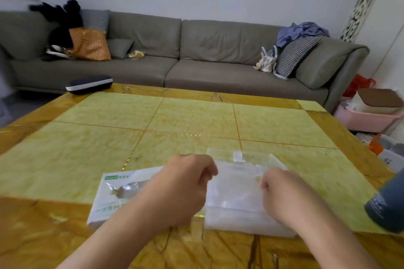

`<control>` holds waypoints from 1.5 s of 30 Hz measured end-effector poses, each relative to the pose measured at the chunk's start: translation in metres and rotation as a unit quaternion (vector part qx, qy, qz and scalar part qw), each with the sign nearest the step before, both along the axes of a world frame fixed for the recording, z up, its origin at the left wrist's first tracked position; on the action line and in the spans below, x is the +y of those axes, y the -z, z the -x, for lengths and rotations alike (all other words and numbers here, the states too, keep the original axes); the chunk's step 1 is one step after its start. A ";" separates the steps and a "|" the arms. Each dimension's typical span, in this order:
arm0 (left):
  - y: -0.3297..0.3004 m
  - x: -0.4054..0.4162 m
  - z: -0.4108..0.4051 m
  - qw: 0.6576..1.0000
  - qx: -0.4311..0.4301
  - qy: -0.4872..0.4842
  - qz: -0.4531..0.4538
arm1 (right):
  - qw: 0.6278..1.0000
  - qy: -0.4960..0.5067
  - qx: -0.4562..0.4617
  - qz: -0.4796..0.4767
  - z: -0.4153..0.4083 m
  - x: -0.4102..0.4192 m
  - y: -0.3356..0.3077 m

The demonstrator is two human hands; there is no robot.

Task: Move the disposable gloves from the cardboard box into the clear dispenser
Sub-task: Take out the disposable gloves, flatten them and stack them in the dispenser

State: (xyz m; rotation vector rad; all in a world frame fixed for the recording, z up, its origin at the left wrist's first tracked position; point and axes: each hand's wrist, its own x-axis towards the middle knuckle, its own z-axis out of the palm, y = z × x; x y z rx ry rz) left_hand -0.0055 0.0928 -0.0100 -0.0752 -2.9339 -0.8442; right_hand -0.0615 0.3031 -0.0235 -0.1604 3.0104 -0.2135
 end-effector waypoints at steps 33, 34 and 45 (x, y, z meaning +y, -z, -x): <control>0.005 -0.097 -0.014 0.770 0.074 -0.173 -0.610 | 0.936 -0.294 0.037 0.189 -0.067 -0.117 0.035; 0.005 -0.093 -0.014 0.757 0.068 -0.172 -0.627 | 0.934 -0.257 0.054 0.242 -0.067 -0.113 0.030; 0.016 -0.056 -0.016 0.837 -0.022 -0.061 -0.543 | 0.668 -0.008 -0.152 0.728 -0.017 -0.055 -0.013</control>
